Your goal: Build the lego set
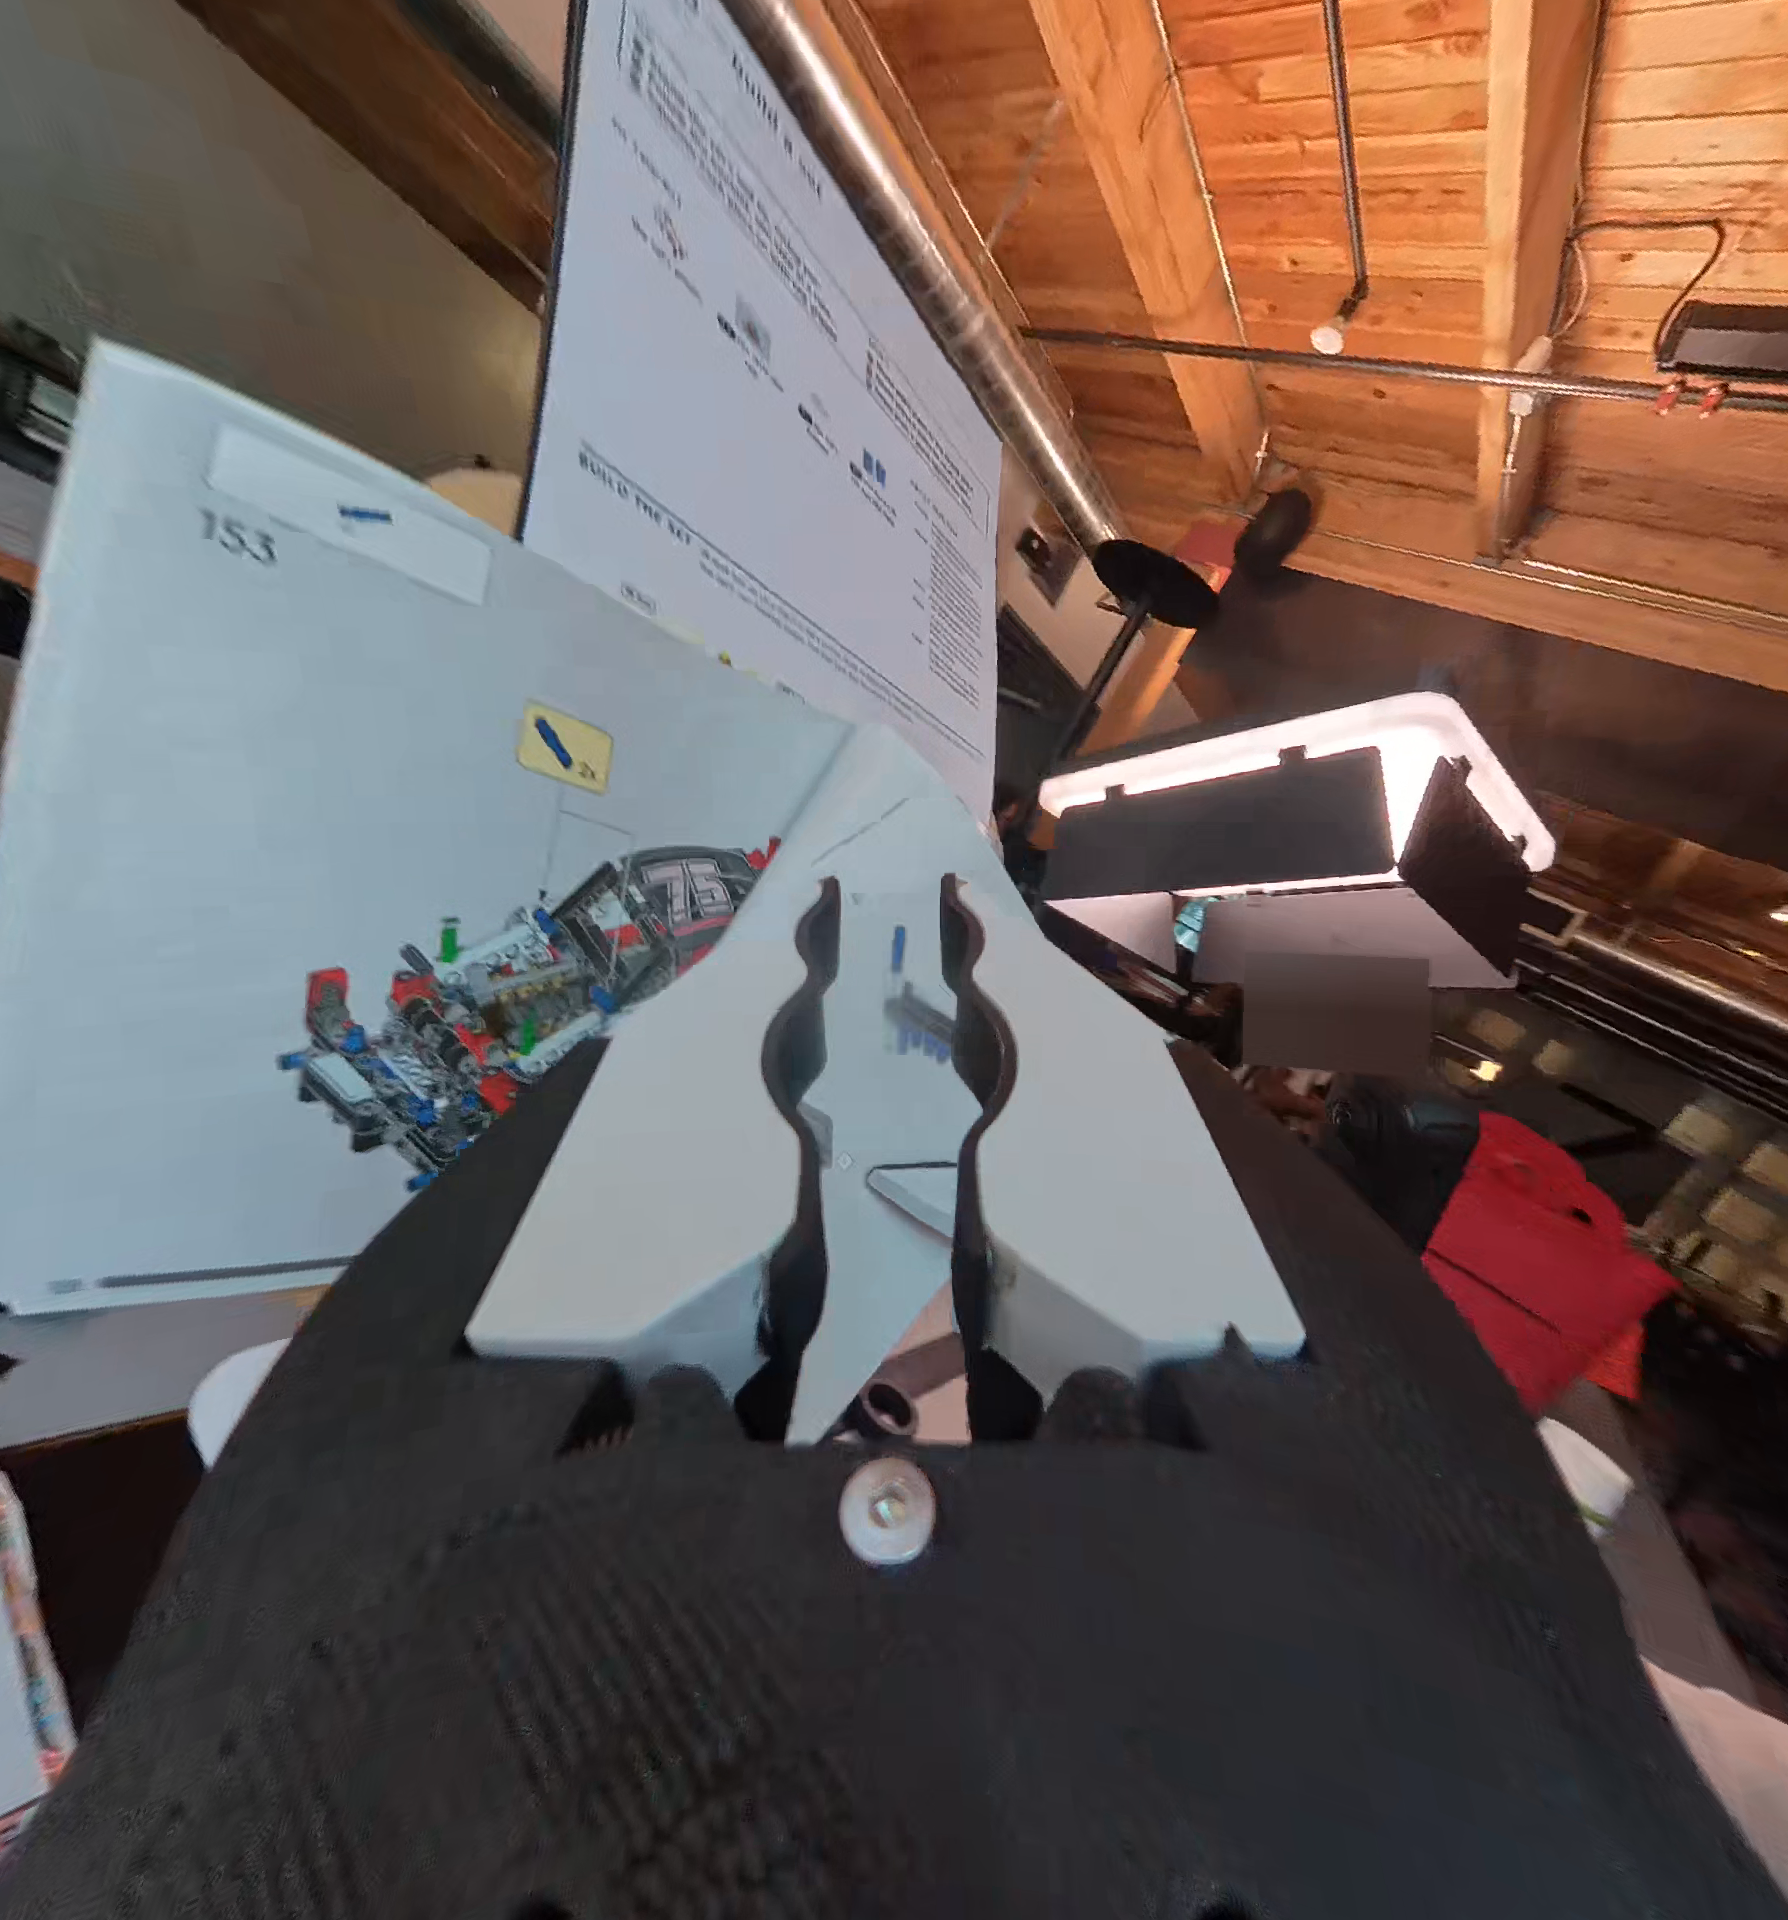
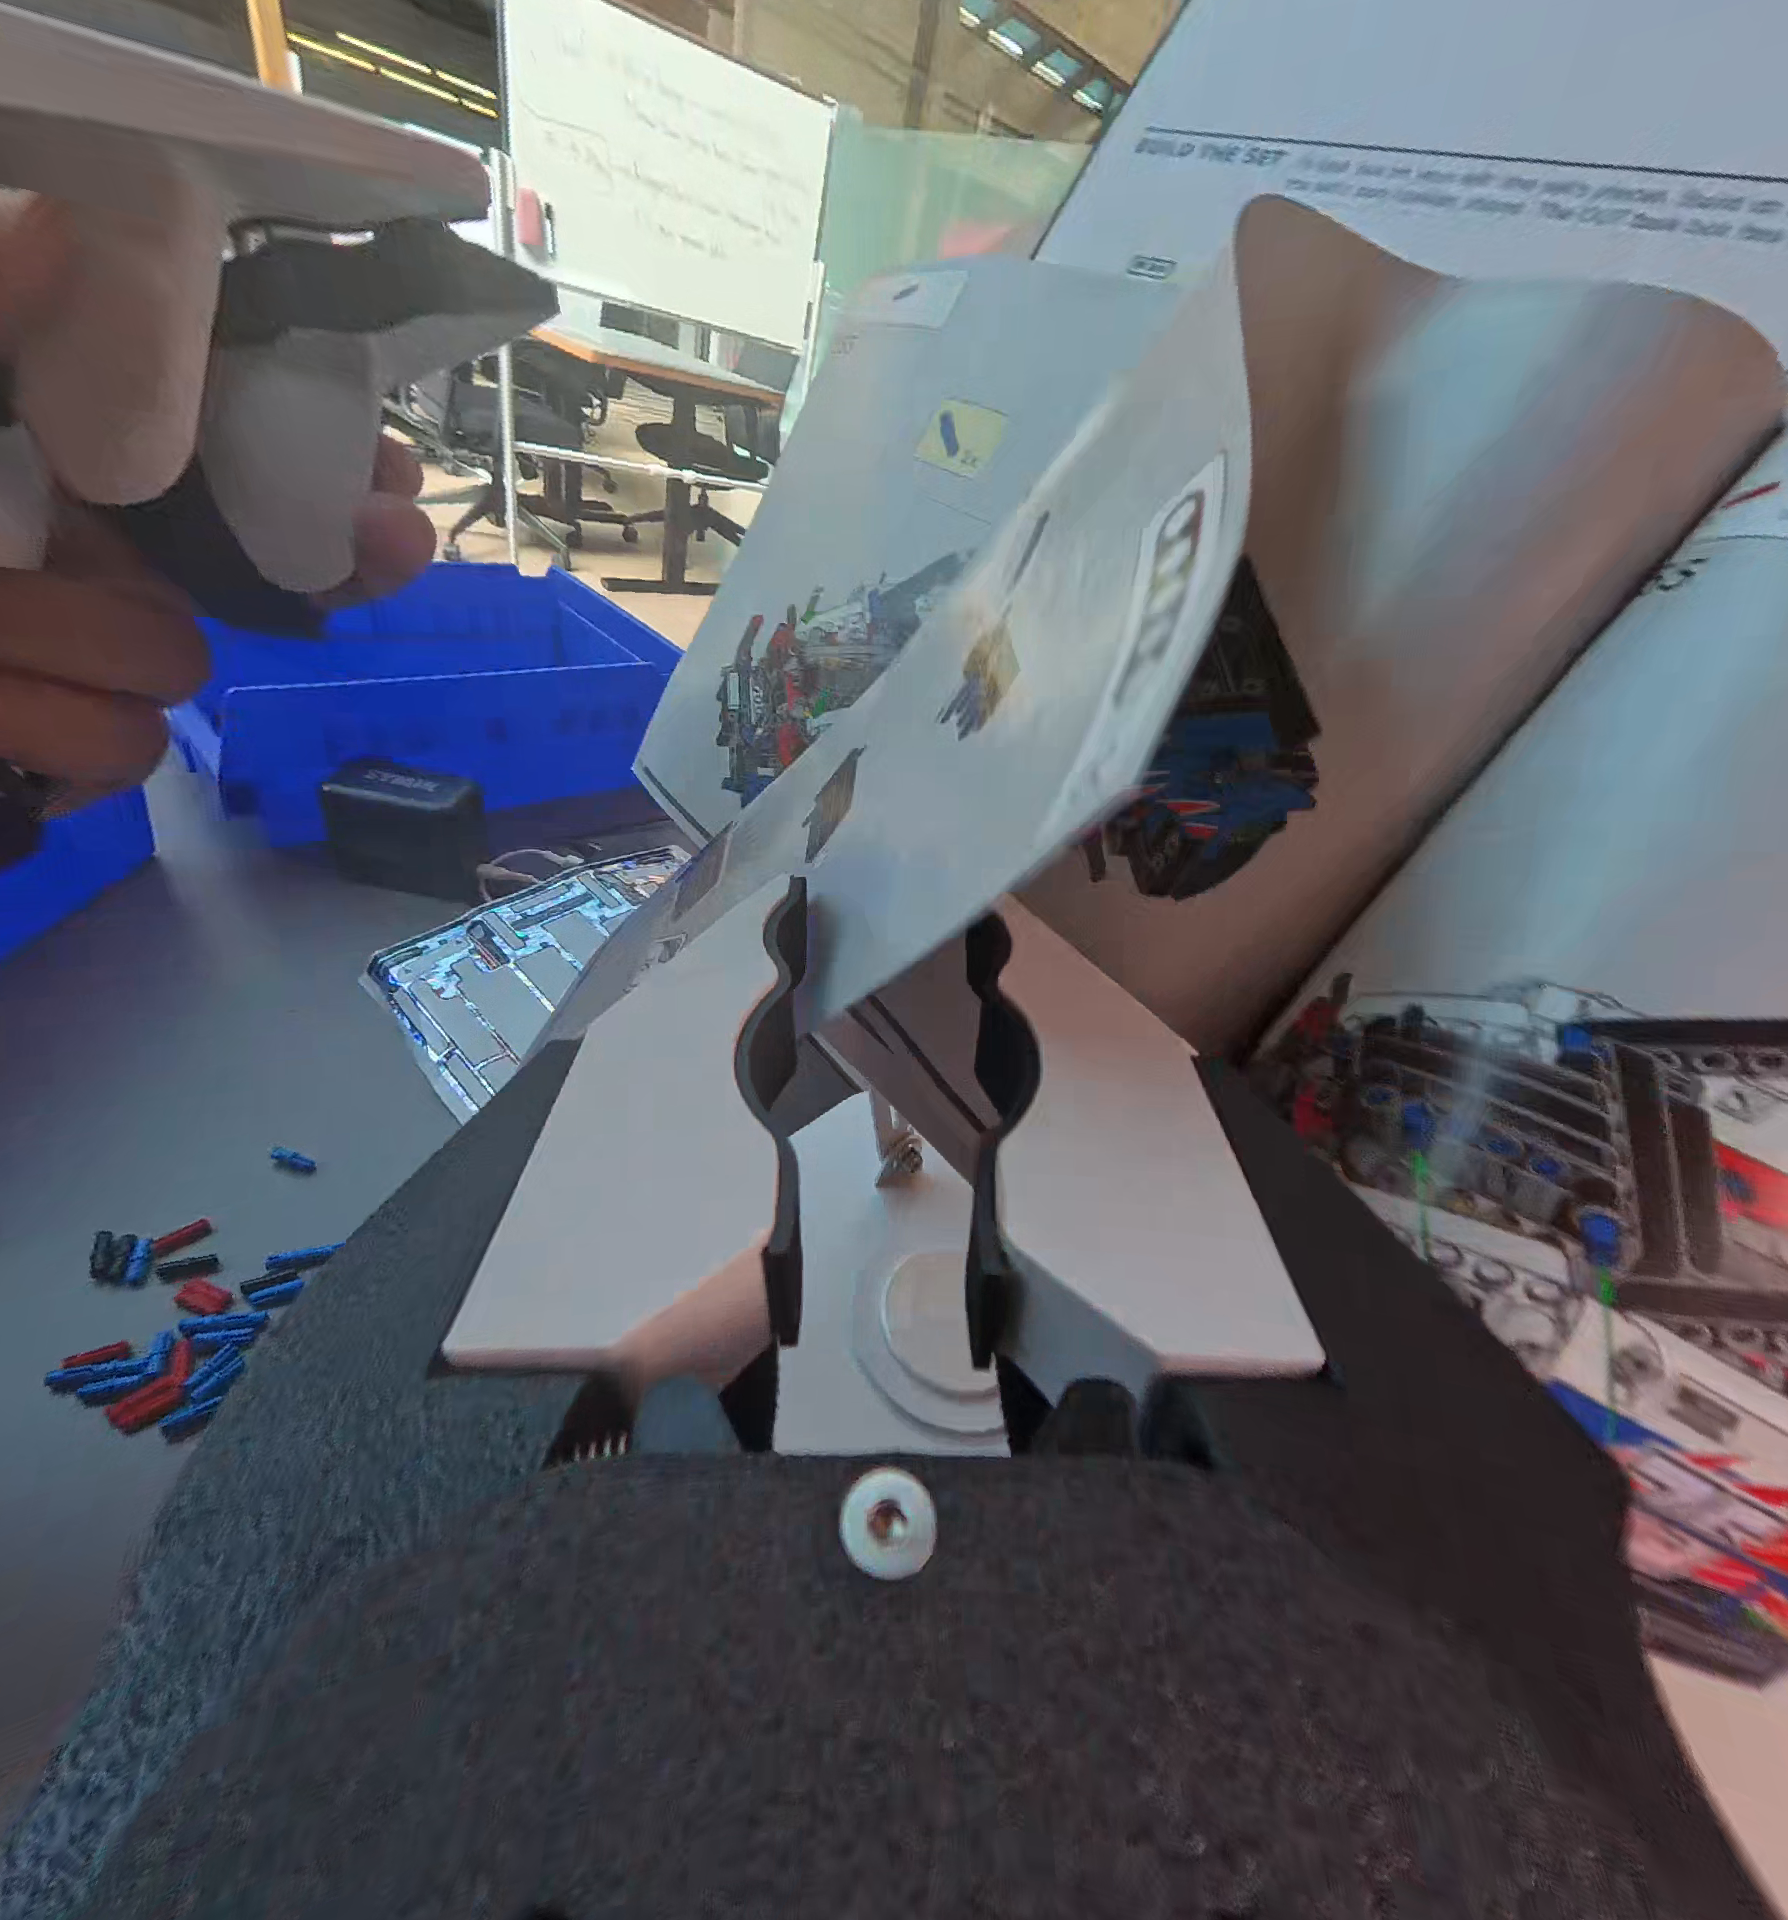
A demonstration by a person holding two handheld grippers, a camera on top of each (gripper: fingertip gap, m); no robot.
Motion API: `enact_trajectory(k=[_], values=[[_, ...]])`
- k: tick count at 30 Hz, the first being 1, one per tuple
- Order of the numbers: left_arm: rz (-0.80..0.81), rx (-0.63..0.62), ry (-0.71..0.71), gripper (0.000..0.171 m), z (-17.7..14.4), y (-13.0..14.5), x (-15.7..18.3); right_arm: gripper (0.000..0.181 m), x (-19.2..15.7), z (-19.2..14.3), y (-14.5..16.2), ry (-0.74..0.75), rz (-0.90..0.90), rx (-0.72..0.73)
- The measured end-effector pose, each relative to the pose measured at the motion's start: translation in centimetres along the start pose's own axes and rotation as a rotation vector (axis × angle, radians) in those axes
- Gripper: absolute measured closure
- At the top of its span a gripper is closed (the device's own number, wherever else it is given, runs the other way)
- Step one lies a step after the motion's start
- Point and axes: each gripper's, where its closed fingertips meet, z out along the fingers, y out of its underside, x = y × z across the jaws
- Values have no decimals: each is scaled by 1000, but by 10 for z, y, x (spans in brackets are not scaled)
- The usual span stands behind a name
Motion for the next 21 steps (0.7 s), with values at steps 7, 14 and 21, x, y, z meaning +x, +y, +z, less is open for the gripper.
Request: enact_trajectory(k=[7,14,21], values=[[432,-118,70,163,-10,17,81,116,-91,36,5,-308,-220,-46],[674,-304,-126,164,17,53,58,121,-136,23,18,-445,-352,-13],[625,-468,-322,166,37,86,-45,181,4,-22,-10,215,-37,139]])
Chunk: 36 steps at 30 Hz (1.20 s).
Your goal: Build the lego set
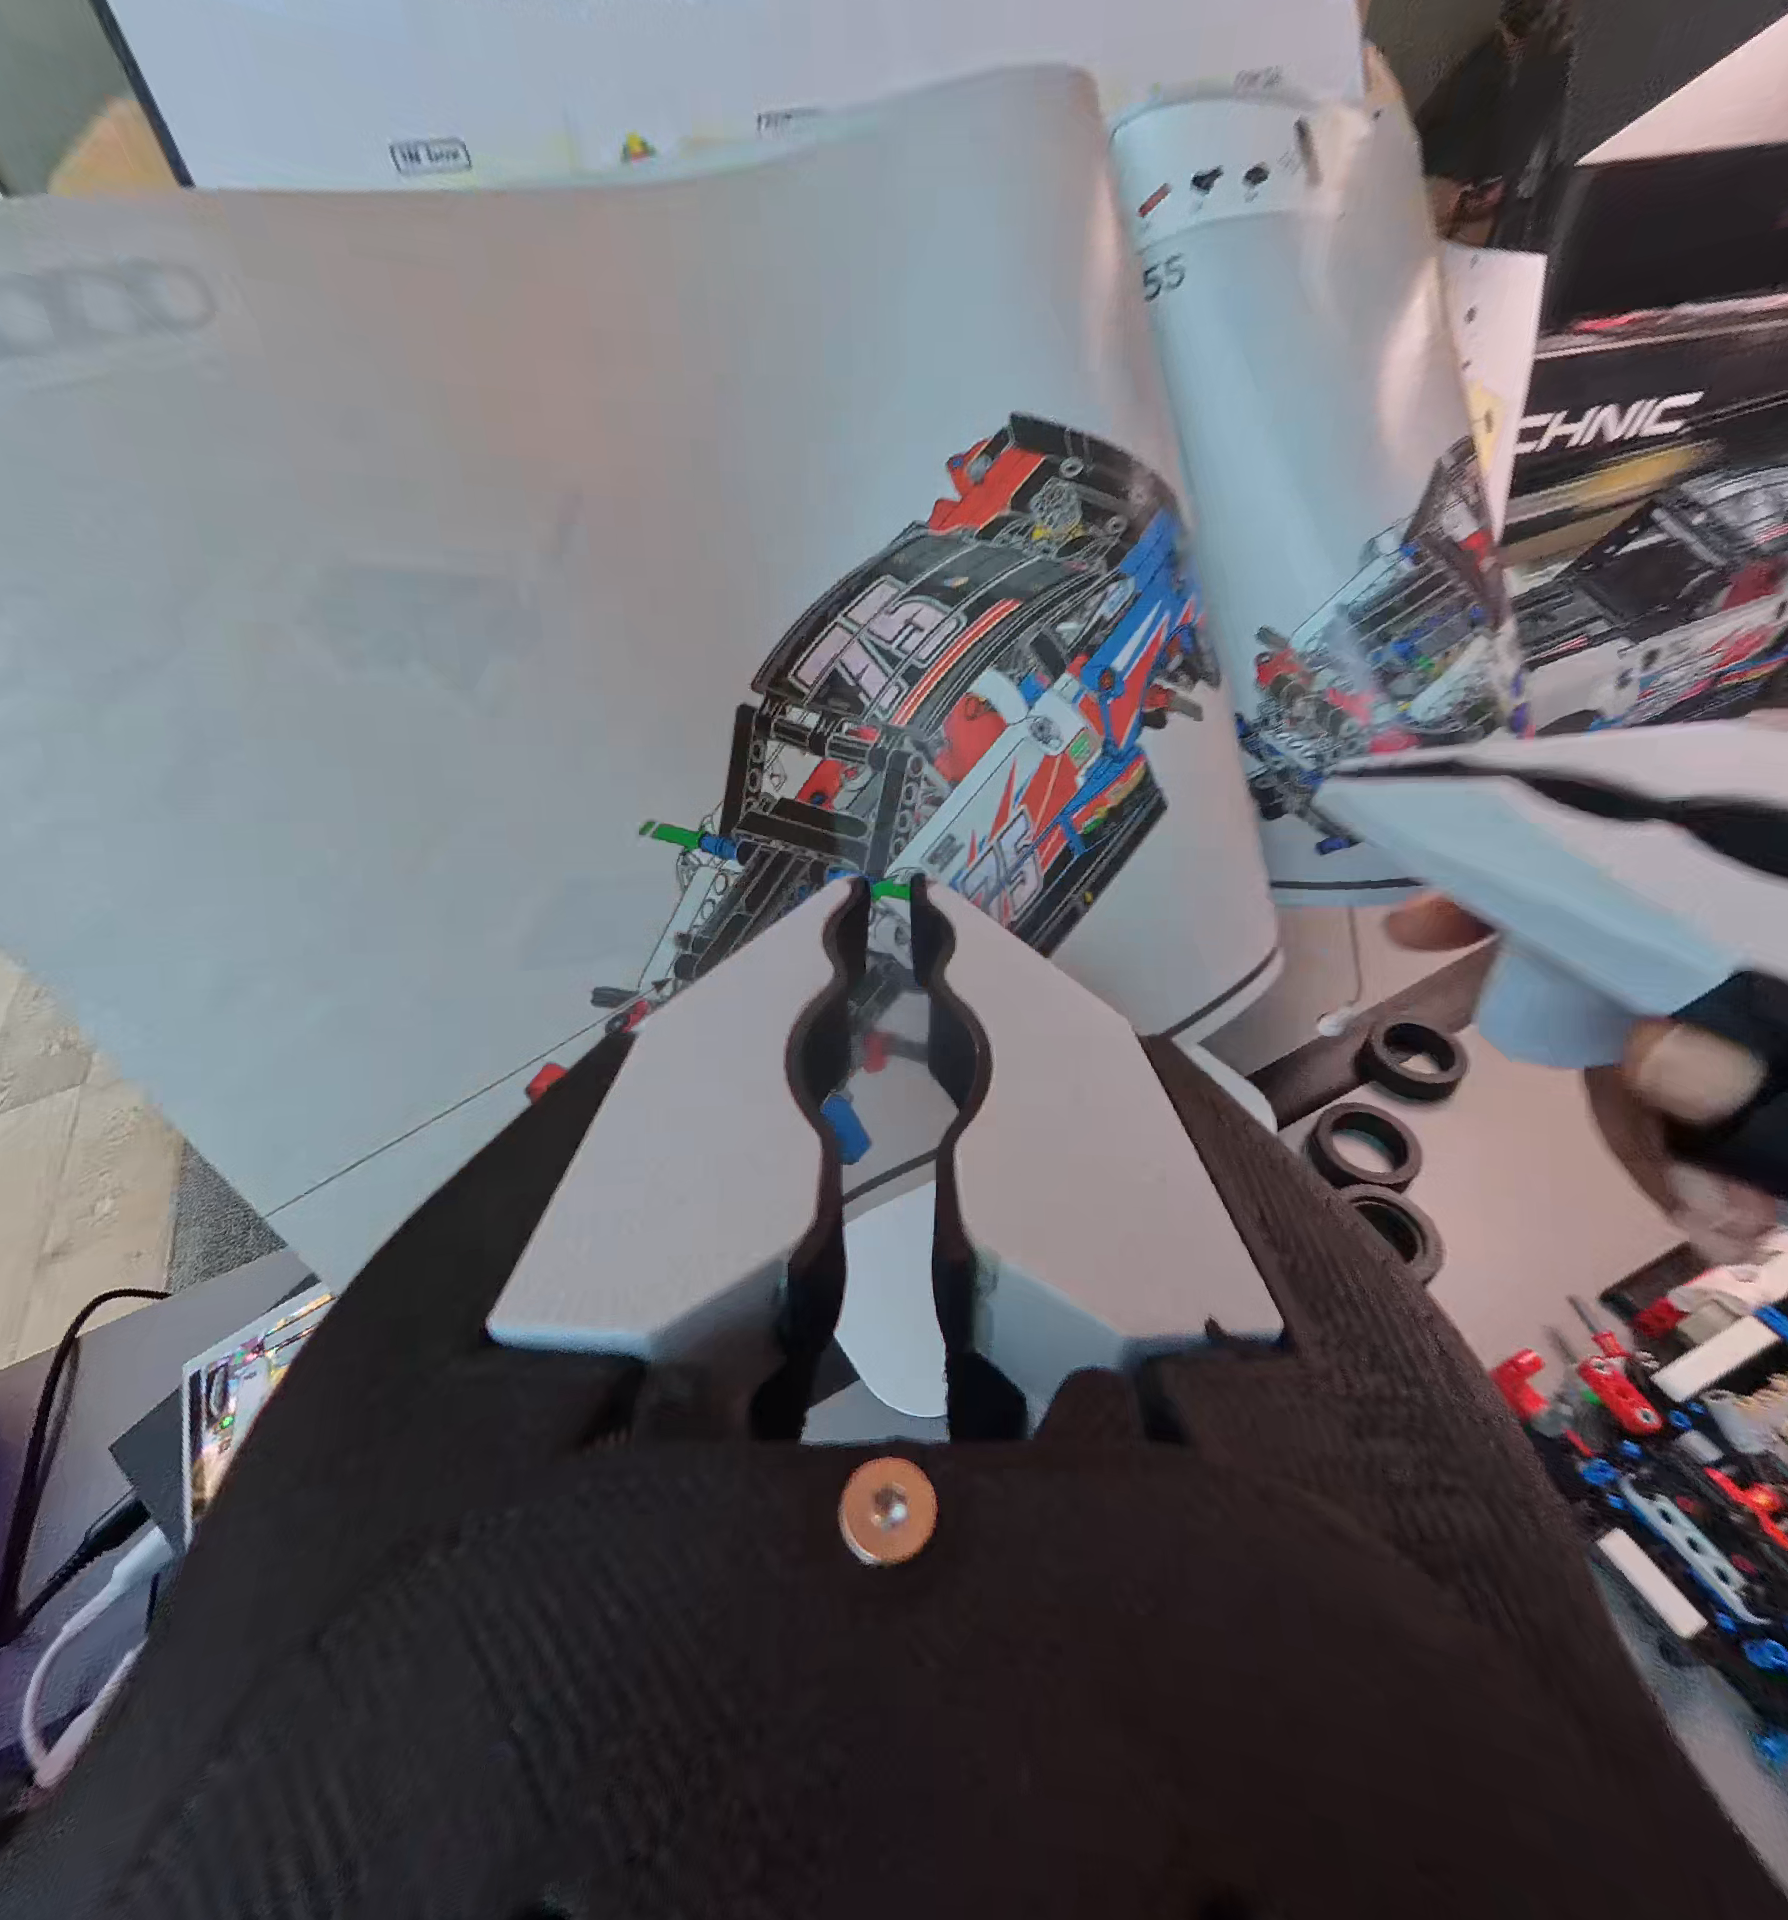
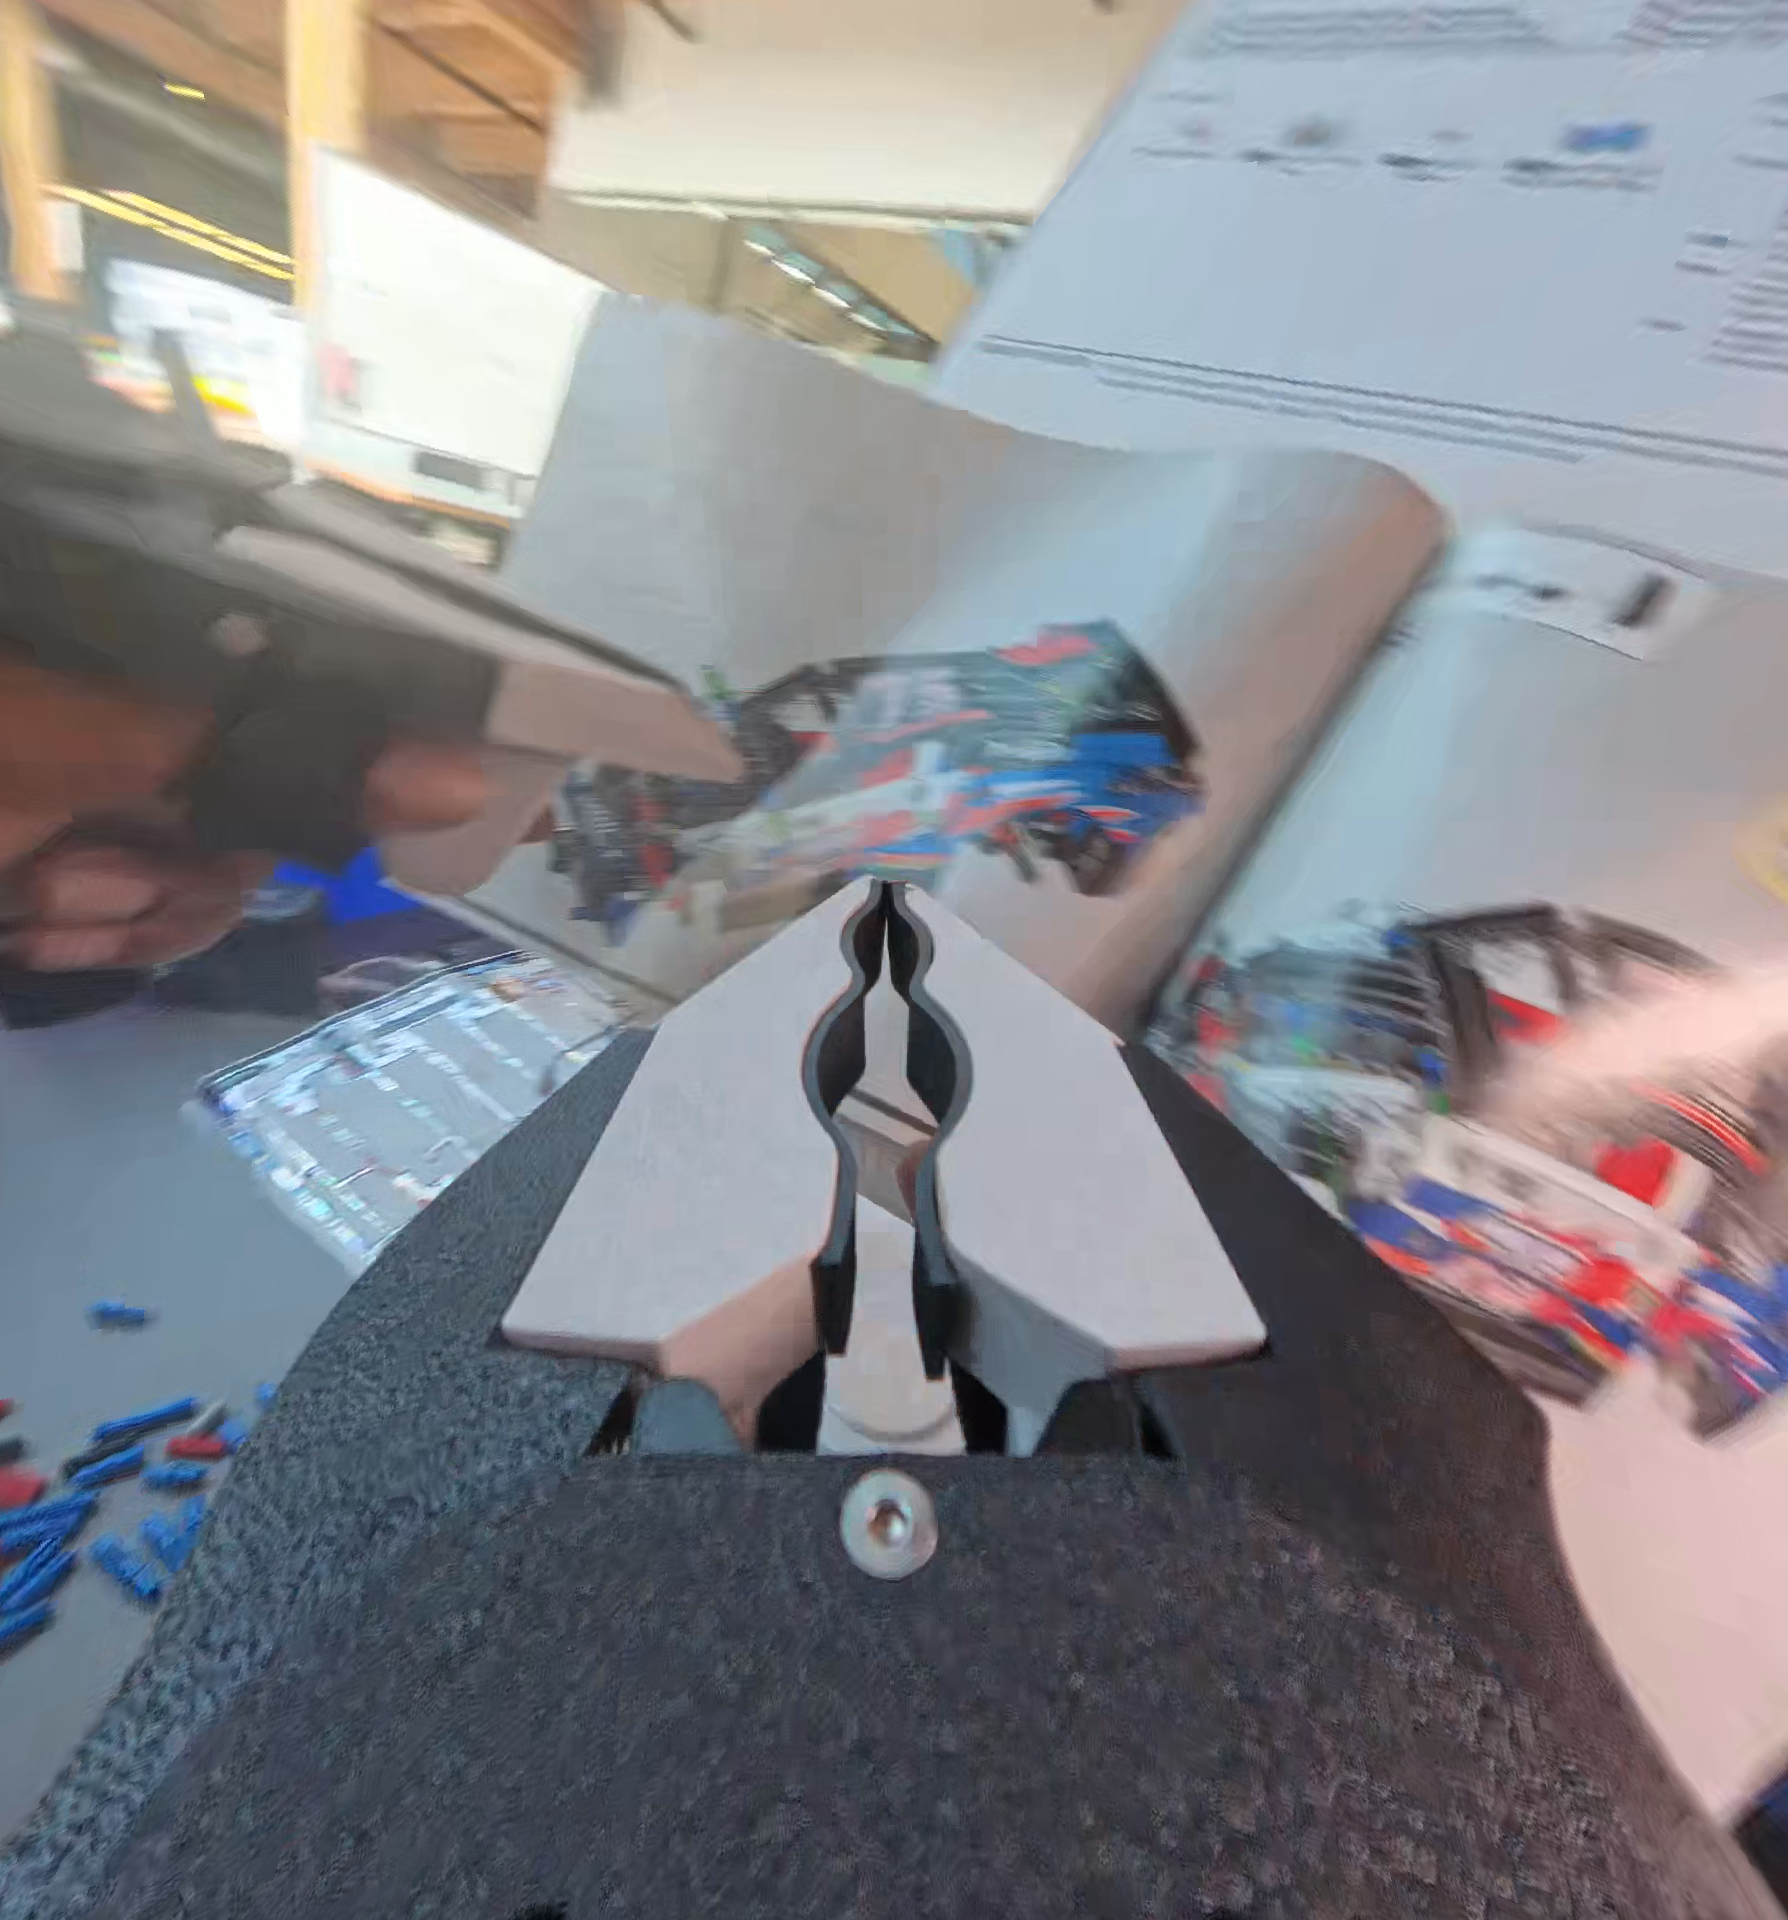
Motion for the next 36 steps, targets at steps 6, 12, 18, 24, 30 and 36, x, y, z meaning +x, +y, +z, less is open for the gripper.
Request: enact_trajectory(k=[6,12,18,24,30,36], values=[[173,-26,-246,171,25,15,-41,159,61,-3,51,185,63,-298],[235,-19,-270,171,33,10,-56,133,75,3,66,199,81,-337],[32,122,-240,169,11,-3,-50,116,66,10,61,273,137,-318],[-420,237,-125,161,-27,41,-39,106,65,18,66,336,114,-322],[-1231,299,-16,100,-17,128,-44,99,65,23,70,432,16,-333],[-1489,440,48,148,7,134,-67,101,63,23,71,444,12,-359]])
